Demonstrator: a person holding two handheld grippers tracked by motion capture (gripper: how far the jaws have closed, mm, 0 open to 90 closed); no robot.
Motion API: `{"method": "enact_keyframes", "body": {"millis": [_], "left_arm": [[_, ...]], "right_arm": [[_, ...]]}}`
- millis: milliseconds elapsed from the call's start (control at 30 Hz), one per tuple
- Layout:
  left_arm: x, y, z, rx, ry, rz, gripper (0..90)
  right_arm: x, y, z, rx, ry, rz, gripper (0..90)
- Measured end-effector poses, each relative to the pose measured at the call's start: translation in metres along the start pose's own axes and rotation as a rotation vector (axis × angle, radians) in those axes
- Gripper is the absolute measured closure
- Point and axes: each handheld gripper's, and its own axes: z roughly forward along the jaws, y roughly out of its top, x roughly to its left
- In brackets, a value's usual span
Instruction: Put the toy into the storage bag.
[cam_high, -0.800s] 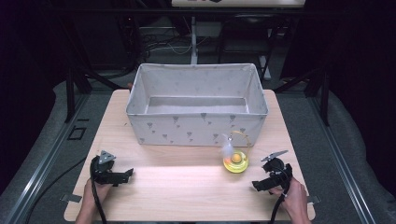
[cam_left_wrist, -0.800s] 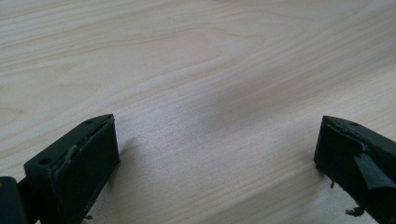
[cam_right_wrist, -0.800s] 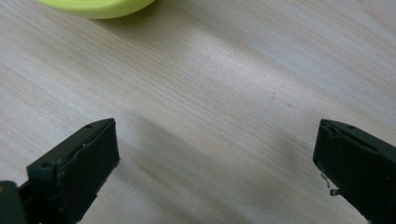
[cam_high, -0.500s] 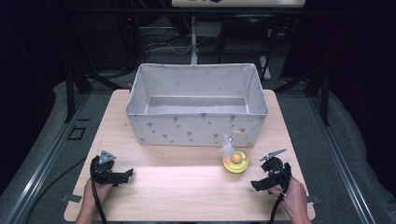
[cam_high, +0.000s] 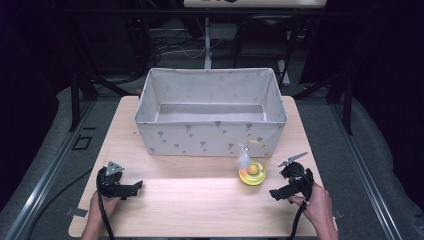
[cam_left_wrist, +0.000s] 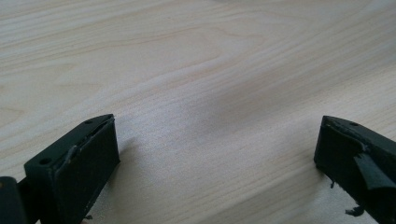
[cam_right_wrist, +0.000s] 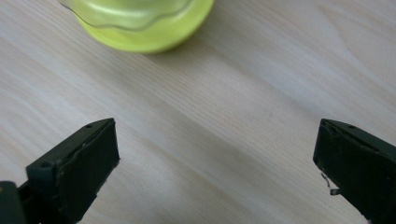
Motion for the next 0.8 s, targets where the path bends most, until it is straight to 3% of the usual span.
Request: {"method": "enact_keyframes", "body": {"millis": [67, 467, 800], "left_arm": [[0.000, 0.000, 0.000, 0.000, 0.000, 0.000, 0.0], [0.000, 0.000, 0.000, 0.000, 0.000, 0.000, 0.0], [0.000, 0.000, 0.000, 0.000, 0.000, -0.001, 0.0]], "right_arm": [[0.001, 0.006, -0.004, 0.001, -0.011, -0.018, 0.0], [0.010, 0.041, -0.024, 0.007, 0.026, -0.134, 0.0], [0.011, 0.061, -0.039, -0.017, 0.048, -0.182, 0.0]]}}
